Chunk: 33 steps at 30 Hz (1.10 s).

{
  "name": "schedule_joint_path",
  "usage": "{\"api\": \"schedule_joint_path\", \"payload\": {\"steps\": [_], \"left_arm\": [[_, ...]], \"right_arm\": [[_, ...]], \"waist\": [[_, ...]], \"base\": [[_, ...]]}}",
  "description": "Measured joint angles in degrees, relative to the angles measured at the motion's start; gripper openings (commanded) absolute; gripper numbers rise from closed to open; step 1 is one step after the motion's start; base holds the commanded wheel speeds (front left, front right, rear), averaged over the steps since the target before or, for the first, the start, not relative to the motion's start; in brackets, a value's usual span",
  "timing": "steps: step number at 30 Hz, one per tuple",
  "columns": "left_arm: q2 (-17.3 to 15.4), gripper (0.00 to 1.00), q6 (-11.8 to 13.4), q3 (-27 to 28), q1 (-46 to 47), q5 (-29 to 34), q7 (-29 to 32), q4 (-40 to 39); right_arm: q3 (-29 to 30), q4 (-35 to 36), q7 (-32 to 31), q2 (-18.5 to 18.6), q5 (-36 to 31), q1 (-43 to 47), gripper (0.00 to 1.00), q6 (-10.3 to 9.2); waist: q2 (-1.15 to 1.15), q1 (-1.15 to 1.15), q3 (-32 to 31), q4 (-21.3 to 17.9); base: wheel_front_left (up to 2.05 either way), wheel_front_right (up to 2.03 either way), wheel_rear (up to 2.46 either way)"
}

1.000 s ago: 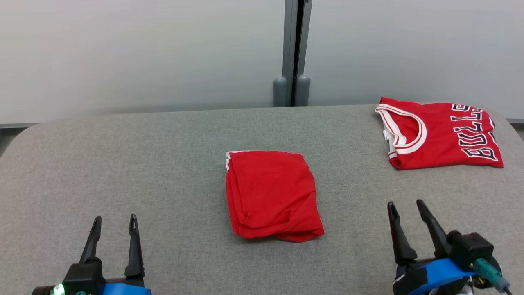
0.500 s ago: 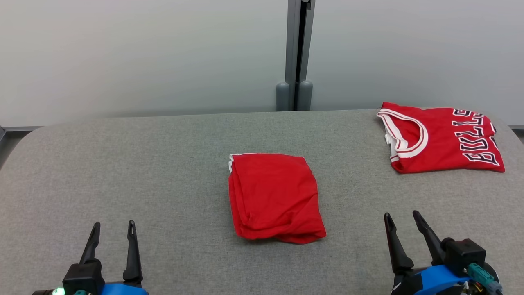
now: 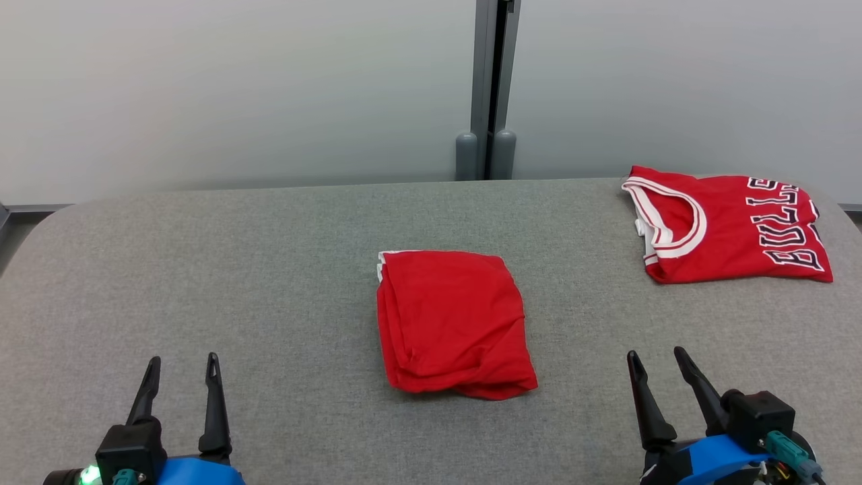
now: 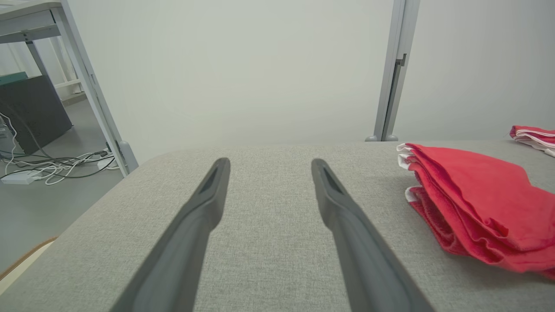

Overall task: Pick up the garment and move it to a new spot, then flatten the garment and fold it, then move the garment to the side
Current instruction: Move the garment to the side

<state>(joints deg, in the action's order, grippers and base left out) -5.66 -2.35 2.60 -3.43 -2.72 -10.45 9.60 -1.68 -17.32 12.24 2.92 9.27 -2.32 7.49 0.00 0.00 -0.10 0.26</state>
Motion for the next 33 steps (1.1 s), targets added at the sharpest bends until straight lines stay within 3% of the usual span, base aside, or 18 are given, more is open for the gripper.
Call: {"api": "schedule_joint_path", "payload": {"steps": [16, 26, 33], "left_arm": [[-0.4, 1.00, 0.5, -1.0, -0.5, -0.9, 0.1, -0.8], [-0.6, 1.00, 0.5, -1.7, 2.3, -1.5, -0.2, -1.0], [-0.4, 1.00, 0.5, -2.9, 5.2, -1.8, -1.3, 0.5]], "right_arm": [[0.0, -0.9, -0.1, 0.0, 0.7, -1.2, 1.00, 0.00], [-3.7, -4.8, -3.7, 0.0, -0.7, -17.5, 1.00, 0.00], [-6.2, -16.6, -7.2, -0.1, -1.9, -27.8, 1.00, 0.00]], "waist": [[0.01, 0.00, 0.7, 0.8], [0.02, 0.01, 4.7, 2.9], [0.02, 0.01, 8.3, 5.0]], "base": [[0.00, 0.00, 0.00], [0.00, 0.00, 0.00], [0.00, 0.00, 0.00]]}}
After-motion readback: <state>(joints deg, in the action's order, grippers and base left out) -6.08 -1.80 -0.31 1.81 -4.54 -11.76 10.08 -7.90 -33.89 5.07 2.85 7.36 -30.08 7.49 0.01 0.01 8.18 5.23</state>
